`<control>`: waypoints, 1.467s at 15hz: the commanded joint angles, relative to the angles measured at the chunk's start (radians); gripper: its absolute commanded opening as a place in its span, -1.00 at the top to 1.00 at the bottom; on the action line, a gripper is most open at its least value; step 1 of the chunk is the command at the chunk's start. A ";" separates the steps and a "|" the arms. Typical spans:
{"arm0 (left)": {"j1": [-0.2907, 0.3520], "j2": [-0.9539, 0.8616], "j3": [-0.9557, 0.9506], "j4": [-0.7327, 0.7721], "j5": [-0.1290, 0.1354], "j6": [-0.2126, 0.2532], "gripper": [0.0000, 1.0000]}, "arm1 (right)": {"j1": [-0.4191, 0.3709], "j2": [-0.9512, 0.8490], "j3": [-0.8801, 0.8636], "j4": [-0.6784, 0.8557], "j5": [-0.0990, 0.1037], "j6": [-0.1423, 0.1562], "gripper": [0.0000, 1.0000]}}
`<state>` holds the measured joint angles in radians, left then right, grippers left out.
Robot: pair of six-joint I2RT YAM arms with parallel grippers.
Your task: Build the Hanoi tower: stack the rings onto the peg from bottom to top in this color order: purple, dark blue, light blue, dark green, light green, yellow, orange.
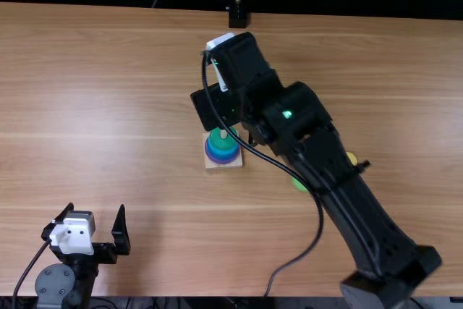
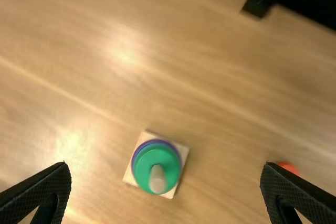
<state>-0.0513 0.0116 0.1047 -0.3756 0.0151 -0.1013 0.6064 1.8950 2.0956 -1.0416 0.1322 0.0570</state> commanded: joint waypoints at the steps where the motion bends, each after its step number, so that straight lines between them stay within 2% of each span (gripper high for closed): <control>1: 0.005 -0.012 -0.105 -0.079 0.013 0.017 -1.00 | -0.037 -0.094 -0.105 0.054 0.041 0.000 -1.00; 4: 0.005 -0.012 -0.105 -0.079 0.013 0.015 -1.00 | -0.134 -0.283 -0.359 0.234 0.032 0.002 -1.00; 8: 0.005 -0.012 -0.105 -0.079 0.013 0.015 -1.00 | -0.241 -0.421 -0.646 0.251 0.017 0.004 -1.00; 13: 0.005 -0.012 -0.105 -0.079 0.013 0.015 -1.00 | -0.264 -0.418 -0.887 0.253 0.015 0.013 -1.00; 14: 0.005 -0.012 -0.105 -0.079 0.013 0.017 -1.00 | -0.278 -0.415 -0.910 0.253 0.008 0.015 -1.00; 18: 0.005 -0.012 -0.105 -0.079 0.013 0.015 -1.00 | -0.330 -0.341 -0.996 0.255 -0.086 0.018 -1.00; 19: 0.005 -0.012 -0.105 -0.079 0.013 0.015 -1.00 | -0.347 -0.318 -1.005 0.255 -0.116 0.018 -1.00; 20: 0.005 -0.012 -0.105 -0.079 0.013 0.015 -1.00 | -0.353 -0.304 -1.013 0.255 -0.138 0.033 -1.00; 22: 0.005 -0.012 -0.105 -0.079 0.013 0.015 -1.00 | -0.353 -0.264 -1.013 0.255 -0.138 0.123 -1.00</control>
<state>-0.0513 0.0120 0.1047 -0.3752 0.0151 -0.1009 0.2592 1.6150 1.0916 -0.7879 0.0162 0.1280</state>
